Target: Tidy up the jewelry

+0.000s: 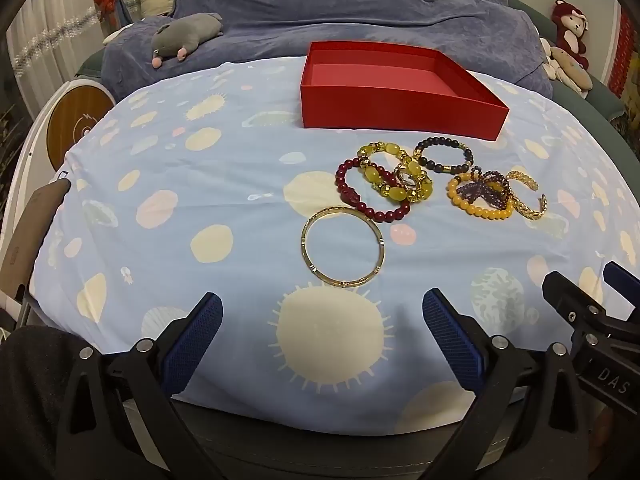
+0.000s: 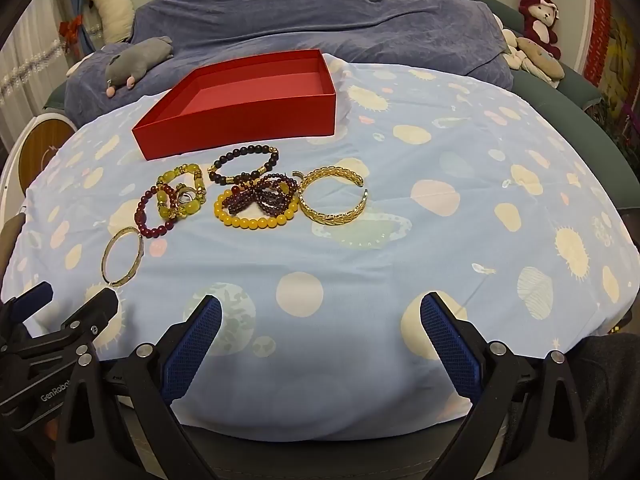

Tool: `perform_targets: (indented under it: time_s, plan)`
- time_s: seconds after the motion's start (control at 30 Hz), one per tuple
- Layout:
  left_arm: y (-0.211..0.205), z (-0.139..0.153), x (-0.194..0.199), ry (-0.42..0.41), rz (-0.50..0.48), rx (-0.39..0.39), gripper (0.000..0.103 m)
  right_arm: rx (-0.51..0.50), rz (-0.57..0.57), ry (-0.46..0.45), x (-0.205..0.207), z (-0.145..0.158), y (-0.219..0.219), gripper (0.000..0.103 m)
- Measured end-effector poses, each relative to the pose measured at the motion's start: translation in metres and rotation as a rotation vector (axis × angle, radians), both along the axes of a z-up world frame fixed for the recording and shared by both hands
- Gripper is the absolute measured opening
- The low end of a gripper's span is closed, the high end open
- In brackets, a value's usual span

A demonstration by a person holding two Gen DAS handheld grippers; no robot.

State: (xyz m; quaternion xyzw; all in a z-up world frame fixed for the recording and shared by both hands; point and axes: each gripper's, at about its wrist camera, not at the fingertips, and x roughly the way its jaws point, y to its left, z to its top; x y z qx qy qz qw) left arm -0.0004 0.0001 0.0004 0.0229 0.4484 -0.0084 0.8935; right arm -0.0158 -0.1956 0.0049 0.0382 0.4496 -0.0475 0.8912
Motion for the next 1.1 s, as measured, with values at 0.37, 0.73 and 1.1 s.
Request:
perform_targets:
  time_s: [0.37, 0.73, 1.1]
  plan:
    - [0.0, 0.0035, 0.0028, 0.005, -0.002, -0.001, 0.096, -0.001, 0.001, 0.001, -0.0001, -0.0002, 0.0007, 0.096]
    - [0.0016, 0.0015, 0.0004, 0.003, -0.003, 0.005, 0.096, -0.003, 0.001, 0.0, 0.0, -0.0001, 0.0011, 0.096]
    - [-0.0011, 0.0006, -0.0013, 0.003, -0.007, 0.01, 0.096, -0.005, 0.001, 0.001, 0.0004, -0.0003, 0.0016, 0.096]
